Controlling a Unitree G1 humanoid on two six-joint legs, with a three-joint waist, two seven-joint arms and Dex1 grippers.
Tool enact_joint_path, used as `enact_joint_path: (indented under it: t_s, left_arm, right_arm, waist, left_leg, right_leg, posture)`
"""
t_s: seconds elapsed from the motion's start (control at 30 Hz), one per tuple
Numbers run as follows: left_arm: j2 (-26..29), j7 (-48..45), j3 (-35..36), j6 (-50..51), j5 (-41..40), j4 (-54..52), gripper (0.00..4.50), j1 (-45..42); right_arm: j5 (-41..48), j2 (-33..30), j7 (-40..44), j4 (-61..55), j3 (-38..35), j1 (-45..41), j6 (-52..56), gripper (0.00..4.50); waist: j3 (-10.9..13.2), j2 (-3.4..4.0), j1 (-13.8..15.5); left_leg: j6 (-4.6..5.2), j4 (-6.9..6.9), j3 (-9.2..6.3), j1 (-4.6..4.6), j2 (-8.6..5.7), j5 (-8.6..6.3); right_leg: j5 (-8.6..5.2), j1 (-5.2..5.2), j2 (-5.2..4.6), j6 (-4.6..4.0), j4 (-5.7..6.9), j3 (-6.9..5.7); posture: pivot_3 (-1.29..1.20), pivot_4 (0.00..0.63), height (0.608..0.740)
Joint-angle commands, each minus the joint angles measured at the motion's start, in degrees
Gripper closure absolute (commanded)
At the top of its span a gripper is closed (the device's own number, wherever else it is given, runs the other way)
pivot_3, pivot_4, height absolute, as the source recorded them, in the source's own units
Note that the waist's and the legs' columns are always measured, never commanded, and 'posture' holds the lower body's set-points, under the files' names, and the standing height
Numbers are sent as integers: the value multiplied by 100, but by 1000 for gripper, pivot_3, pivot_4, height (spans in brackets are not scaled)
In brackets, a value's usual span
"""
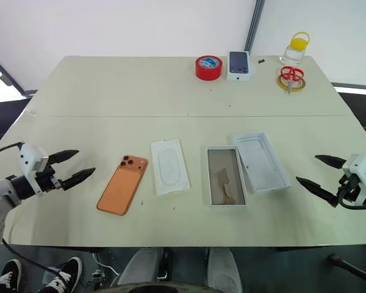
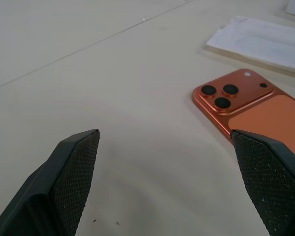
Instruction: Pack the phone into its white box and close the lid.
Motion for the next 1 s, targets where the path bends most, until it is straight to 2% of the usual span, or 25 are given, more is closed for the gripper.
enact_joint_path:
  t_s: [0.03,0.17,0.3,0.5,1.0]
  left_arm:
    - [19,60,189,-250,10,-220,50,57]
    - [74,272,36,-9,144,-302,50,89]
    - [46,362,55,-143,243,-152,50,-17]
    - [30,105,163,-136,-67,7,50,-170]
    - [-5,351,31,-392,235,-141,50,-120]
  right_arm:
    - [47,27,-112,-156,-78,-111,-11,8]
    - [10,70,-175,-222,-7,-174,15,8]
    - [0,64,-215,-304,17,-223,61,8]
    - [-41,65,-318,-431,89,-311,115,8]
    - [-84,66,-424,-519,110,-385,287,8]
  waist:
    - [0,0,1]
    - [1,1,0]
    - [1,2,-3]
    - [1,2,-2]
    - [2,3,-1]
  left_leg:
    - [0,0,0,0,0,0]
    - [0,0,0,-2,0,0]
    - [0,0,0,-1,-1,0]
    - [0,0,0,-2,0,0]
    - [0,-1,0,-5,0,0]
  right_leg:
    - [0,0,0,0,0,0]
    - [0,-1,0,0,-1,0]
    - [0,-1,1,0,0,0]
    - [0,-1,1,0,-1,0]
    - [1,-5,0,0,-1,0]
  posture:
    - [0,150,740]
    - [0,150,740]
    - [0,150,740]
    - [0,150,740]
    - [0,150,740]
